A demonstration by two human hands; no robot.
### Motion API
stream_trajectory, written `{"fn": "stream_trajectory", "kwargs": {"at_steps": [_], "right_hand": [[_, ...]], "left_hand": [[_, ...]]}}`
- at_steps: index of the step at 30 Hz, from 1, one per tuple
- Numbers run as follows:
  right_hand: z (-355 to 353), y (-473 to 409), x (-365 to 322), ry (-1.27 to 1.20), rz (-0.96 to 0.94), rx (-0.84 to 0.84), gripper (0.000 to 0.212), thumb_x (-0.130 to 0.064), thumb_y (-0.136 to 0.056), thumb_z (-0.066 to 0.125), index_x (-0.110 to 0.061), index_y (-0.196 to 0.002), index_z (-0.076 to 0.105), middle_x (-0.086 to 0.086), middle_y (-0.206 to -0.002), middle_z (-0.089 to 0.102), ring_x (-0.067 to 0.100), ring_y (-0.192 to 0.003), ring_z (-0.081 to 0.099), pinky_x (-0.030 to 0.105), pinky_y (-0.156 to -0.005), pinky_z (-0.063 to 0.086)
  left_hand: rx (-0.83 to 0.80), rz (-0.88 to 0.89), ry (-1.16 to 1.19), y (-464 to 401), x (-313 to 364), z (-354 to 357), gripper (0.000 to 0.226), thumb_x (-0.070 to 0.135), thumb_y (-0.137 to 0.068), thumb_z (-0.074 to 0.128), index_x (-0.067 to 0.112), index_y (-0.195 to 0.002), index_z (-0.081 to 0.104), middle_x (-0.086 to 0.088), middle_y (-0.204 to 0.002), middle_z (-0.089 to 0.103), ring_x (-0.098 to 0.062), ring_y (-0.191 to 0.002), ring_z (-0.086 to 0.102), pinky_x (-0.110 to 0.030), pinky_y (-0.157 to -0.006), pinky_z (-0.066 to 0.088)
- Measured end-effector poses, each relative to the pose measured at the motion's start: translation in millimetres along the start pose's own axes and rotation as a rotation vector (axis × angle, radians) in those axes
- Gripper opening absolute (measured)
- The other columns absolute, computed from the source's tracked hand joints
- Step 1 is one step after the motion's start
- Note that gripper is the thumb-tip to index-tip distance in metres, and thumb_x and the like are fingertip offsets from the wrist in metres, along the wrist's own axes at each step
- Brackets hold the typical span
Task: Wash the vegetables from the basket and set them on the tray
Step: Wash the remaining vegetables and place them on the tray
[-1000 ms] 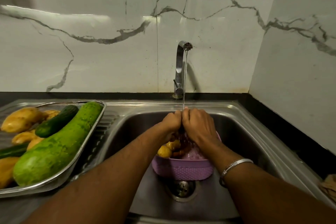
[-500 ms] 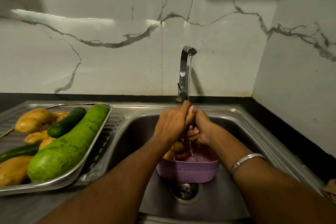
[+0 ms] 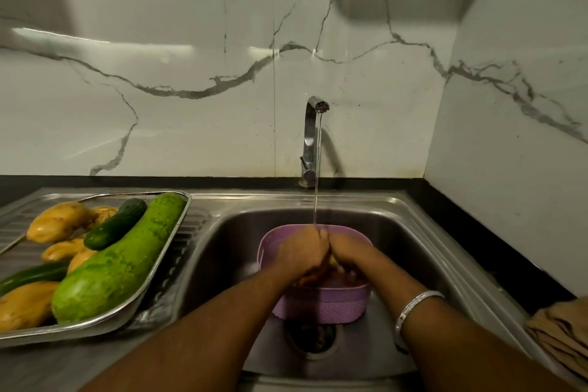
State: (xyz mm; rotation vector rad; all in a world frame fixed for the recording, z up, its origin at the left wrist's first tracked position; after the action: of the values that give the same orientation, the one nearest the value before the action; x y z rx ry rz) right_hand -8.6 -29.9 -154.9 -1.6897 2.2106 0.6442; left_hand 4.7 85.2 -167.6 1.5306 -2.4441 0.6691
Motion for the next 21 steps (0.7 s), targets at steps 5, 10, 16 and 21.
{"fn": "stream_trajectory", "kwargs": {"at_steps": [5, 10, 16, 21], "right_hand": [[-32.3, 22.5, -18.3, -0.470, -0.252, 0.810, 0.059, -0.046, -0.107, 0.028, -0.011, -0.090, 0.072, 0.008, -0.083, 0.068, 0.023, -0.078, 0.063, 0.033, -0.070, 0.044], [-11.6, 10.3, -15.1, -0.076, -0.038, 0.328, 0.049, -0.042, -0.106, 0.035, -0.009, -0.116, 0.071, 0.011, -0.114, 0.071, 0.029, -0.107, 0.067, 0.036, -0.086, 0.046], [-38.0, 31.7, -22.2, -0.522, -0.375, 0.997, 0.055, -0.040, -0.108, 0.032, -0.011, -0.080, 0.070, 0.007, -0.075, 0.069, 0.020, -0.069, 0.063, 0.030, -0.061, 0.042], [-10.7, 13.2, -8.3, -0.009, -0.014, 0.219, 0.049, -0.041, -0.107, 0.029, -0.012, -0.121, 0.065, 0.015, -0.117, 0.066, 0.030, -0.102, 0.061, 0.038, -0.088, 0.046]], "left_hand": [[0.604, 0.204, 0.359, 6.0, 31.8, -30.4, 0.036, 0.044, -0.107, 0.024, 0.022, -0.105, 0.052, 0.007, -0.075, 0.059, -0.011, -0.066, 0.059, -0.025, -0.061, 0.048], [0.178, 0.098, 0.118, 2.1, 14.5, -21.1, 0.030, 0.029, -0.108, 0.033, 0.010, -0.108, 0.057, -0.009, -0.094, 0.066, -0.023, -0.083, 0.063, -0.040, -0.075, 0.053], [0.675, 0.276, 0.405, 6.1, 39.3, -38.1, 0.035, 0.041, -0.108, 0.026, 0.017, -0.108, 0.051, 0.004, -0.075, 0.059, -0.013, -0.063, 0.058, -0.028, -0.058, 0.049], [0.033, 0.099, 0.150, -2.3, 2.8, -12.5, 0.033, 0.032, -0.108, 0.030, 0.010, -0.104, 0.054, -0.016, -0.099, 0.066, -0.032, -0.090, 0.063, -0.044, -0.080, 0.050]]}}
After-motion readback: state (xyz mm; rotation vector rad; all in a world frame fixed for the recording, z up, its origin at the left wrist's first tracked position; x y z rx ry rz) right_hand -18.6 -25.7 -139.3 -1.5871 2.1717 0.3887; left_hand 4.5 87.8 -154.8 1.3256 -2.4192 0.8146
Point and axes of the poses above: each hand's wrist, its own y-axis away from the middle knuckle, its own z-axis out of the palm, x = y × z, the point moved 1 cm from there along -y, towards the middle knuckle
